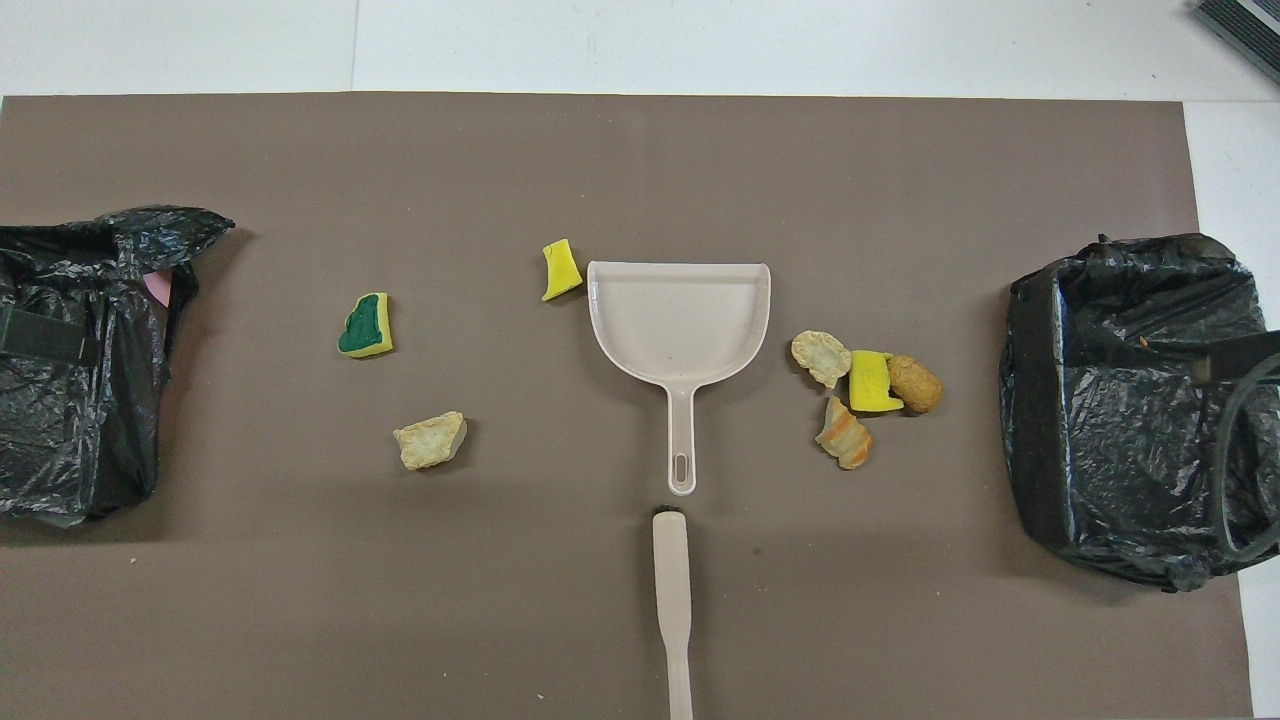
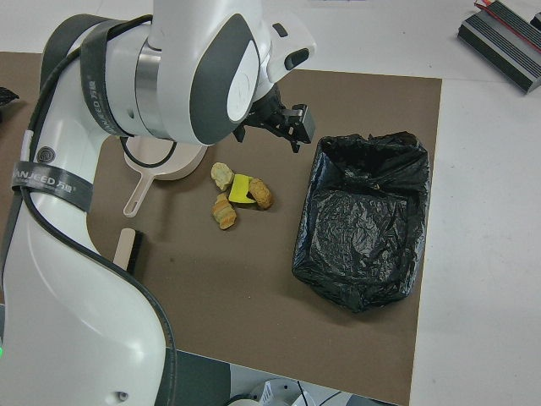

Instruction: Sweep and dump trash in bin

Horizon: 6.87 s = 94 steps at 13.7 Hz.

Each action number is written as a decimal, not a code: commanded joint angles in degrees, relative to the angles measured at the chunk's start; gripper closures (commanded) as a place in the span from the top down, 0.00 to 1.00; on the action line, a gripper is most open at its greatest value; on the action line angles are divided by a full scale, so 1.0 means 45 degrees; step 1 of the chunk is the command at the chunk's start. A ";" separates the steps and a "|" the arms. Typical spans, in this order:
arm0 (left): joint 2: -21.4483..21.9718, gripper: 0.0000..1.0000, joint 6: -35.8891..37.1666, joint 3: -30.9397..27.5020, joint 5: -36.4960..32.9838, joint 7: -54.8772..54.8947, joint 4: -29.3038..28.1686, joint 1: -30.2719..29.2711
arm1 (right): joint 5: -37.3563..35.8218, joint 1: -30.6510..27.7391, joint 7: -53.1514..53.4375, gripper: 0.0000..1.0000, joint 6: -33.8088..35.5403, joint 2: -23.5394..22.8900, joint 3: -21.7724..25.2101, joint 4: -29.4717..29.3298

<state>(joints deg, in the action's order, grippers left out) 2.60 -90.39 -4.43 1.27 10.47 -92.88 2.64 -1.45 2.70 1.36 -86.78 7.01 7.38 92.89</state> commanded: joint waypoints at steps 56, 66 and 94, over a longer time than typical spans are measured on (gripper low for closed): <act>-0.0264 1.00 -0.7646 0.0515 0.1379 -1.2969 -0.7563 1.2594 | 0.0068 -0.0111 -0.0458 1.00 -0.0403 0.0474 0.0040 0.0862; -0.1399 1.00 -0.8703 0.0496 0.1398 -1.4358 -0.8247 1.4434 | 0.0068 -0.0111 -0.0477 1.00 -0.0325 0.0513 0.0040 0.0920; -0.0714 0.00 -0.4889 0.0339 -0.1628 -1.1550 -0.6254 0.5026 | 0.0535 0.3790 0.3443 1.00 -0.2253 -0.1787 -0.0565 0.0530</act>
<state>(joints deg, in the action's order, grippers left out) 0.87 -110.22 -3.74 -4.53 -44.42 -121.99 29.26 -1.02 17.32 14.03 -93.83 2.86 4.70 96.24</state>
